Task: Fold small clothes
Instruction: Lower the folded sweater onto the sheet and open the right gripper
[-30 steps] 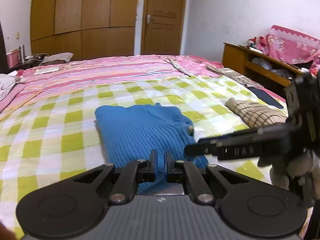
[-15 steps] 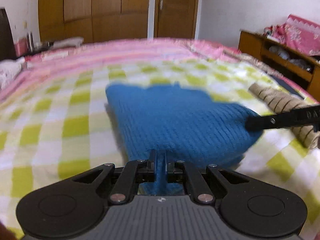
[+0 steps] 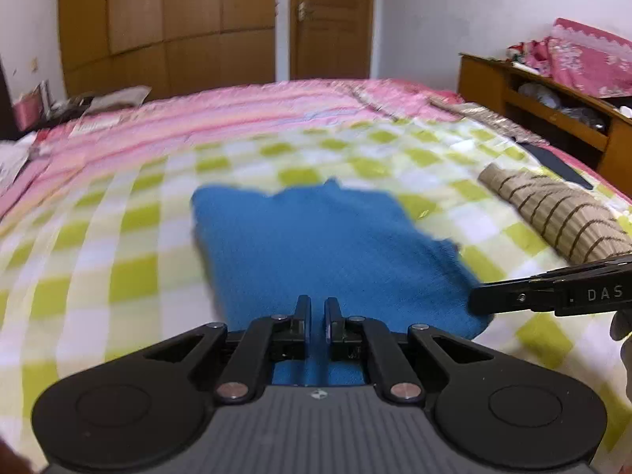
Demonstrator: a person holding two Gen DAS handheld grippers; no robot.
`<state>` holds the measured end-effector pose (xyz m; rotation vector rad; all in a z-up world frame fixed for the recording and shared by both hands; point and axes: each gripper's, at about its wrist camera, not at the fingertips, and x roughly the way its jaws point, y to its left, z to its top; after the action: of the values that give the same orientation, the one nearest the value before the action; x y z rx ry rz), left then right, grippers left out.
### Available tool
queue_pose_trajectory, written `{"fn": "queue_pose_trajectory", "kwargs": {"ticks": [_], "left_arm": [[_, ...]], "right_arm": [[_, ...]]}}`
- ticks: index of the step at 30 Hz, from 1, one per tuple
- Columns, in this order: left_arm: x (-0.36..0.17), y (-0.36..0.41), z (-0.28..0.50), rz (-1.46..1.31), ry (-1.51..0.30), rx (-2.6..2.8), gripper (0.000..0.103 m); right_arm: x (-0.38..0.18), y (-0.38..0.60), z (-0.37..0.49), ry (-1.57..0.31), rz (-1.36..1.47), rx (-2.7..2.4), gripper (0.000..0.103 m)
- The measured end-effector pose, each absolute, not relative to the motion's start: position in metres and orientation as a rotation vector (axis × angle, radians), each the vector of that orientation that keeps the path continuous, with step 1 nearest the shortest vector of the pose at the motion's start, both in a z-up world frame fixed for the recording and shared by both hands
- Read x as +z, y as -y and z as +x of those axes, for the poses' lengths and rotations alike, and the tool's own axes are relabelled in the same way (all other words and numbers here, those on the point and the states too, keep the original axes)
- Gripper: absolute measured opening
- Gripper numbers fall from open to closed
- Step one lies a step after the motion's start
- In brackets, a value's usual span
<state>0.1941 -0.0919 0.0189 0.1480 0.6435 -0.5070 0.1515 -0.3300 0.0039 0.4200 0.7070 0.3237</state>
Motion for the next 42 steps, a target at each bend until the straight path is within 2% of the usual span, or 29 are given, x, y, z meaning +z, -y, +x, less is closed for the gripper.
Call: {"fn": "queue_pose_trajectory", "kwargs": {"ticks": [3,8,10,13,19,20,22,24,28,33,37,42], "left_arm": [[0.022,0.109,0.206,0.181,-0.62,-0.517,0.013],[0.007,0.125,0.23,0.182,-0.658,-0.483,0.013],[0.0,0.126,0.232,0.177,-0.667,-0.485,0.013],[0.001,0.126,0.228,0.19,-0.656,-0.491,0.013],[0.014,0.112,0.223,0.171,-0.633,-0.495,0.014],[0.015,0.109,0.222,0.165,-0.631,-0.491,0.014],[0.016,0.1,0.222,0.149,-0.628,-0.475,0.014],[0.015,0.092,0.224,0.133,-0.636,-0.456,0.014],[0.008,0.087,0.228,0.12,-0.642,-0.44,0.019],[0.006,0.084,0.226,0.124,-0.64,-0.465,0.019],[0.011,0.073,0.22,0.089,-0.628,-0.478,0.02],[0.018,0.053,0.217,0.042,-0.62,-0.459,0.022]], "right_arm": [[0.014,0.324,0.157,-0.652,0.416,0.323,0.016],[0.002,0.318,0.183,-0.686,0.356,0.272,0.016],[-0.014,0.322,0.188,-0.734,0.364,0.235,0.022],[-0.028,0.334,0.189,-0.761,0.432,0.248,0.024],[-0.006,0.342,0.183,-0.695,0.466,0.259,0.031],[-0.002,0.342,0.184,-0.685,0.479,0.26,0.033],[0.002,0.344,0.191,-0.662,0.502,0.258,0.048],[0.002,0.341,0.203,-0.657,0.511,0.245,0.053],[-0.008,0.332,0.231,-0.689,0.517,0.198,0.052],[-0.02,0.336,0.234,-0.758,0.518,0.155,0.05],[-0.002,0.334,0.222,-0.741,0.4,0.144,0.05],[0.021,0.352,0.219,-0.639,0.533,0.174,0.052]]}}
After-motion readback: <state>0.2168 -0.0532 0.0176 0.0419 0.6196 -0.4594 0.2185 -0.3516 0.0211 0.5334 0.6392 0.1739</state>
